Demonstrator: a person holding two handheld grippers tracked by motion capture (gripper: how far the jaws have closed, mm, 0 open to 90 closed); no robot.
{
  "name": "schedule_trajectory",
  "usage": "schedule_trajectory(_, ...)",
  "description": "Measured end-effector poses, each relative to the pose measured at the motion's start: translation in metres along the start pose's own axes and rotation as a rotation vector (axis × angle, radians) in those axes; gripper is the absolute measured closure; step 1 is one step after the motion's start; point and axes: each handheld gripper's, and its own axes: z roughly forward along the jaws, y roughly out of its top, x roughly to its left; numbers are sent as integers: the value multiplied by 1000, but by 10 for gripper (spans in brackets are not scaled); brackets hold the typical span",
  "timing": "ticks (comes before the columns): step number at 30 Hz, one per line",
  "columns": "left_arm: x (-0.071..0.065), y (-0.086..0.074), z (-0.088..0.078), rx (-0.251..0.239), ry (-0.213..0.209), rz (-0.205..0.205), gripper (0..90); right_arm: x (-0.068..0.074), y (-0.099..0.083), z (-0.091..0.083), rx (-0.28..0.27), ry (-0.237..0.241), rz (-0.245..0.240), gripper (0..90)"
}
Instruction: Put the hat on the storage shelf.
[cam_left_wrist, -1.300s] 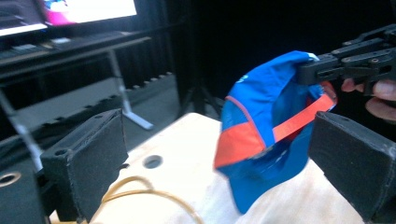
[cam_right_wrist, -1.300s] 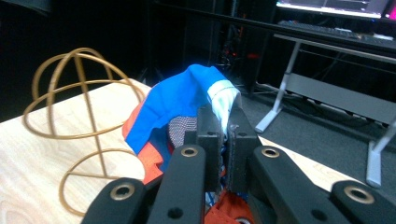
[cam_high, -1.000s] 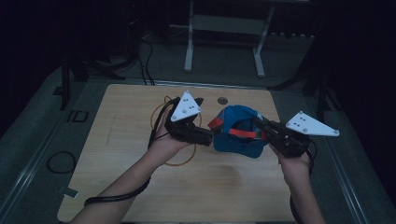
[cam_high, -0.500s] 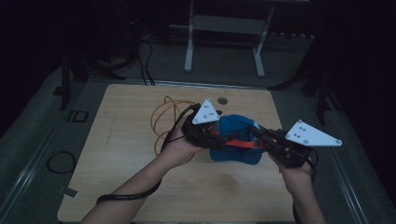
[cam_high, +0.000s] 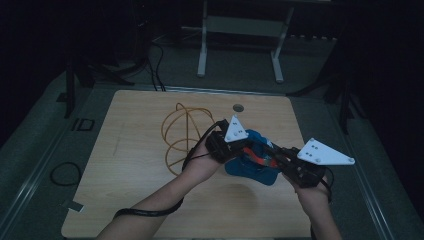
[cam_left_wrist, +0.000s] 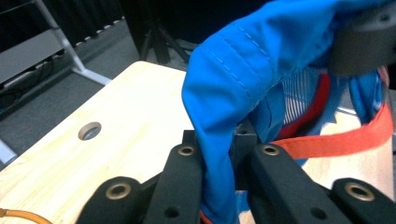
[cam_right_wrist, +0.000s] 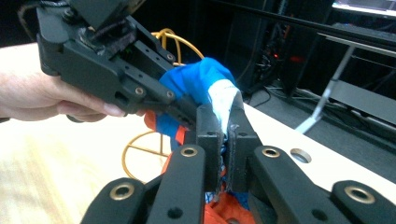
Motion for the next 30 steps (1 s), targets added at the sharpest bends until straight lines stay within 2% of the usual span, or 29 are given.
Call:
schedule_trajectory(1,0,0,0,0,5,-5,878,0,-2,0,2,4,6,863)
schedule_trajectory(3,-2,1,1,1,26,9,880,1,-4,1,8,-2,6,862)
schedule_trajectory(5,-2,1,0,-9,32,-2,883,1,-6,1,5,11,14,861)
schedule_trajectory(7,-3,2,-1,-15,42,2,883,2,-7,0,7,-2,13,859)
schedule_trajectory(11,-4,4,-4,-35,33,10,884,6,-7,-2,0,13,14,838)
schedule_trajectory(13,-5,3,-7,-45,46,34,883,8,-7,-5,0,44,14,789)
schedule_trajectory(15,-5,3,-10,-58,39,52,884,10,-7,-9,-12,59,16,732)
schedule_trajectory(16,-5,2,-12,-65,39,49,884,10,-7,-12,-20,59,19,709)
schedule_trajectory(17,-4,2,-14,-75,20,49,884,11,-6,-16,-25,67,25,687)
schedule_trajectory(18,-4,1,-15,-77,27,55,884,10,-6,-20,-35,75,35,652)
schedule_trajectory(19,-4,1,-16,-81,12,50,883,11,-5,-25,-56,88,43,623)
schedule_trajectory(20,-3,0,-17,-94,-28,56,883,11,-3,-30,-75,107,45,583)
schedule_trajectory(21,-4,-2,-19,-112,-40,71,883,12,-2,-35,-92,130,33,540)
schedule_trajectory(22,-5,-4,-20,-109,-41,86,883,13,-1,-39,-98,137,16,499)
schedule_trajectory(24,-4,-7,-24,-136,-79,107,882,16,1,-47,-92,131,-13,444)
schedule_trajectory(25,-4,-8,-26,-139,-82,121,883,16,0,-49,-96,128,-19,412)
schedule_trajectory(28,-2,-11,-32,-171,-131,139,882,12,-6,-52,-71,129,-25,389)
schedule_trajectory(29,-1,-12,-34,-191,-169,144,882,10,-9,-52,-66,122,-18,395)
schedule_trajectory(30,0,-13,-37,-214,-185,154,882,7,-13,-51,-55,128,-14,404)
